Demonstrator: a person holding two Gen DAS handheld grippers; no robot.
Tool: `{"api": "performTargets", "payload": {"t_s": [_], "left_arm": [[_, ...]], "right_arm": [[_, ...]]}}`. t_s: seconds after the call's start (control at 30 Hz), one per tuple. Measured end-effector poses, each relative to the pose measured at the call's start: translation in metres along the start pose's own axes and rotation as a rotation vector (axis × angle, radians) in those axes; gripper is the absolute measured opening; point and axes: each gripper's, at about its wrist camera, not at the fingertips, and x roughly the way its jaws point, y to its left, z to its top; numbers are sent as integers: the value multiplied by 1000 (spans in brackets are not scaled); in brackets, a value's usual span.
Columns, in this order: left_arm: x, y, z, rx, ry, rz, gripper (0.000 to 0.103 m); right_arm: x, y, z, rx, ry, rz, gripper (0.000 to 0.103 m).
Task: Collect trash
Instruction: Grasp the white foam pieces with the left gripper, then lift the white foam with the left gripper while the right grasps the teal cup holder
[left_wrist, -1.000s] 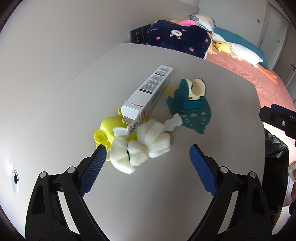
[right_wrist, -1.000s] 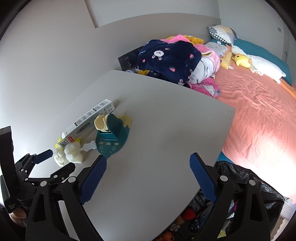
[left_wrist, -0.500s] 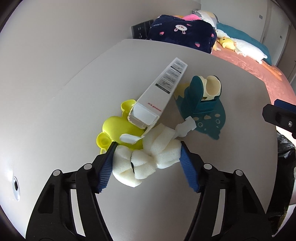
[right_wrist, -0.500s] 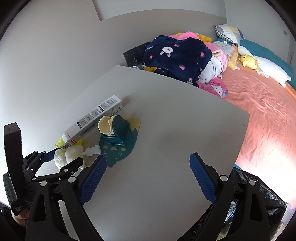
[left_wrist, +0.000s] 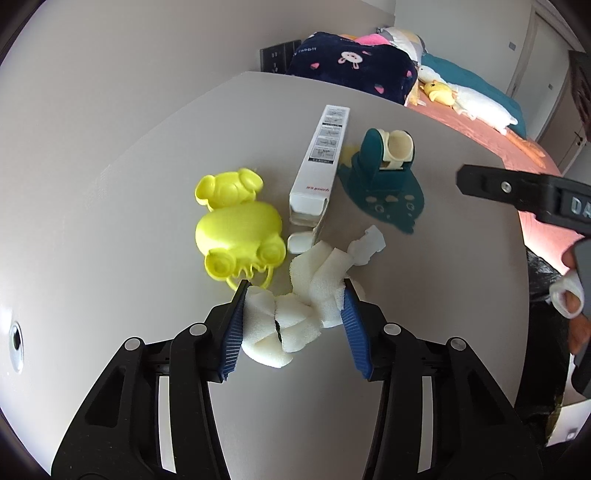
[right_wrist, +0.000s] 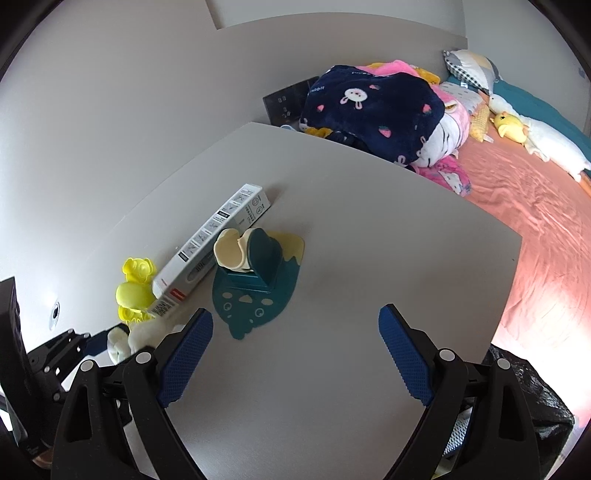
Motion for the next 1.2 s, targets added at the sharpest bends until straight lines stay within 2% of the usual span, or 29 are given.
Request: {"api": "performTargets", "payload": {"t_s": [0.3, 0.63, 0.83, 0.9, 0.97, 1.2], "left_arm": [[-19, 16, -13, -49, -20, -22, 47], [-21, 33, -18, -100, -15, -22, 47], [-21, 36, -19, -108, -7, -25, 47], [-21, 36, -19, -108, -8, -28, 47], [-21, 35, -19, -105, -8, -28, 47], [-23, 34, -18, -105, -16, -36, 47]], "right_arm": [[19, 14, 10, -30, 9, -7, 91], [42, 27, 22, -54, 18, -22, 89], [61, 36, 28, -70, 42, -26, 69], [64, 37, 27, -74, 53, -17, 52], [66, 36, 26, -76, 65, -8, 42], [57, 28, 24, -57, 53, 3, 38]]}}
